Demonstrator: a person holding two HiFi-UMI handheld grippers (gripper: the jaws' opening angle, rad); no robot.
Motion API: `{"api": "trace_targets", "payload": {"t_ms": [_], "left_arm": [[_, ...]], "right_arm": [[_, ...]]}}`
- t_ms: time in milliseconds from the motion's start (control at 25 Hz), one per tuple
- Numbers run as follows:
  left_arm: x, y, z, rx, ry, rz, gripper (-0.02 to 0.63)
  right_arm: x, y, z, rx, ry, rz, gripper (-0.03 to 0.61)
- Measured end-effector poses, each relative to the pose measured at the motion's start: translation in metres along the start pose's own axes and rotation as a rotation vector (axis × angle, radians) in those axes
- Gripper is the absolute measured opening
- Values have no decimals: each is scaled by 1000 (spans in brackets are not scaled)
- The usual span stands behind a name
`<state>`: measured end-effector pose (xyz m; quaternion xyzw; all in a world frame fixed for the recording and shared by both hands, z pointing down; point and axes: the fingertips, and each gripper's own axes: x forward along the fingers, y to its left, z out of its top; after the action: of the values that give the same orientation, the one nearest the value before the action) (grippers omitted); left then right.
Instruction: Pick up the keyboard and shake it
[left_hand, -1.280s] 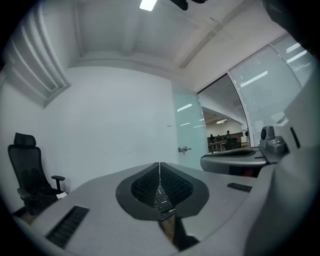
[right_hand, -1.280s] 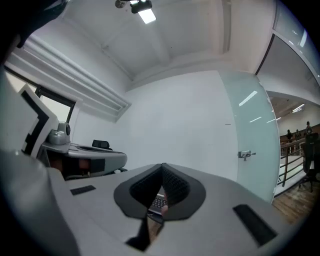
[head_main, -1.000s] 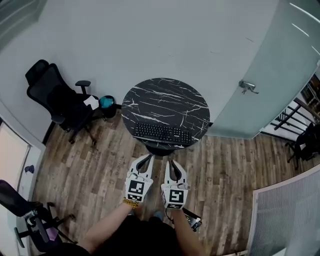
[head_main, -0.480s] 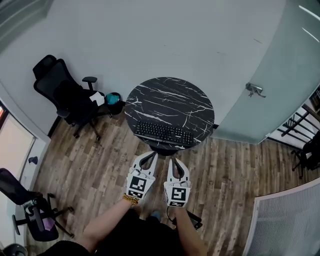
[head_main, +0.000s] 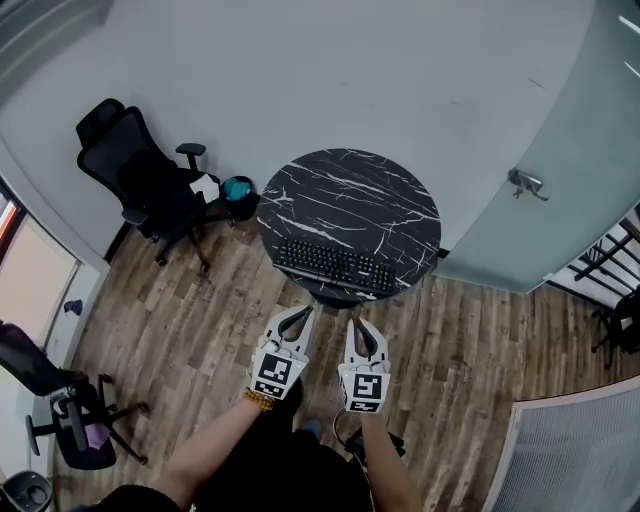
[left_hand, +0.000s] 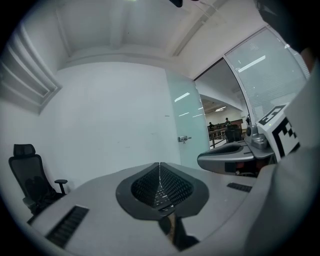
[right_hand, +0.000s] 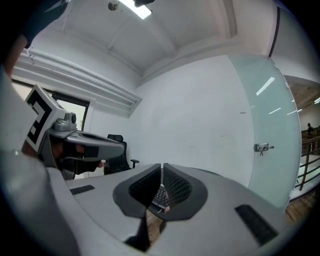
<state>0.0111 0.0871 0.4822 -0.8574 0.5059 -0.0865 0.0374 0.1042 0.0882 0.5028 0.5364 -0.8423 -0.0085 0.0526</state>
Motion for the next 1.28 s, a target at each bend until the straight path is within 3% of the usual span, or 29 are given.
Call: {"api": "trace_targets", "payload": {"t_ms": [520,920,1080,1280], "left_arm": [[67,55,-5,-26,-12,-23,14],[118,114,-27,-18,21,-64,14],[135,125,-37,5,31,-99,14],[149,133,-56,-23,59,-132,14]], "right_arm": [[71,-28,-25,-98,112,45,32],[129,-52,-34,-126,185,21,32],[143,-63,-43,-168,230,19,32],[151,-82,-54,-159,266,-18,34]]}}
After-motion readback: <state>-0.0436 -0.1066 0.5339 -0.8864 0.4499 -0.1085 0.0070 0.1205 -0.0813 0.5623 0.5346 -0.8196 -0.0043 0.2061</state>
